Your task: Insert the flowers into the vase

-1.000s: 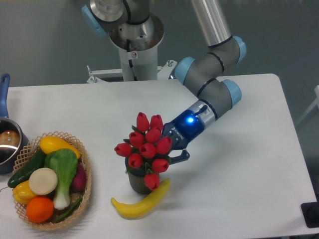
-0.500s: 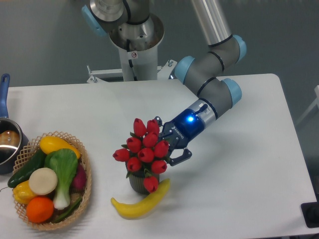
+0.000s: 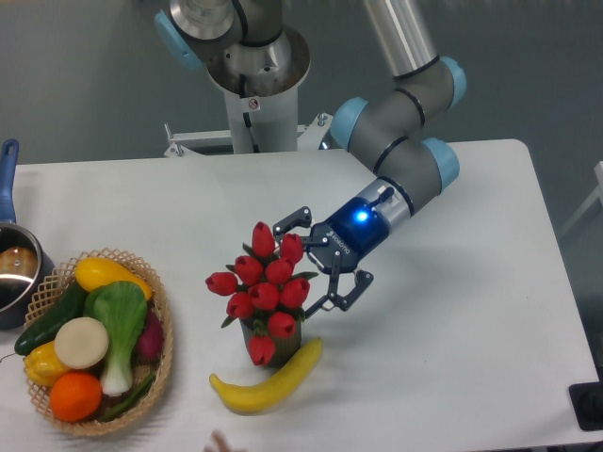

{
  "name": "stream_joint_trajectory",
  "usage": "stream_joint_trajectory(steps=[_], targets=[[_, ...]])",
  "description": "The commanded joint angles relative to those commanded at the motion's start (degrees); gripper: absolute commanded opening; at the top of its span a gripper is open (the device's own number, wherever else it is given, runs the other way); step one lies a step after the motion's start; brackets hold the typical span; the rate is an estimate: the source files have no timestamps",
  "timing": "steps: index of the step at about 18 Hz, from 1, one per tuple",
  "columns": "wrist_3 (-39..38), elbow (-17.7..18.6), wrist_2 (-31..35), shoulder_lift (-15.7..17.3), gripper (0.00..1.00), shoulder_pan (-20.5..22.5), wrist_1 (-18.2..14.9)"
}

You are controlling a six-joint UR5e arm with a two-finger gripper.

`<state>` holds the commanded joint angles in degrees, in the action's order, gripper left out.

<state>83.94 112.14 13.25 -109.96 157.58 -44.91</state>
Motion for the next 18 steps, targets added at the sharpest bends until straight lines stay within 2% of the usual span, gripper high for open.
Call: stream_joint_trajectory(steps=[4, 9, 13, 16, 18], targets=[[0.3, 0.5, 5.1, 3.2, 1.0, 2.2, -0.1], [0.3, -0.8, 23.7, 10.5, 1.0, 6.2, -0.2], [-0.3, -3.1, 29.6, 14.0, 1.0, 13.3, -0.3], [0.2, -6.8, 34.9, 15.3, 1.0, 19.9, -0.4], [0.3, -9.0, 37.9, 15.7, 1.0, 21.7, -0.5]])
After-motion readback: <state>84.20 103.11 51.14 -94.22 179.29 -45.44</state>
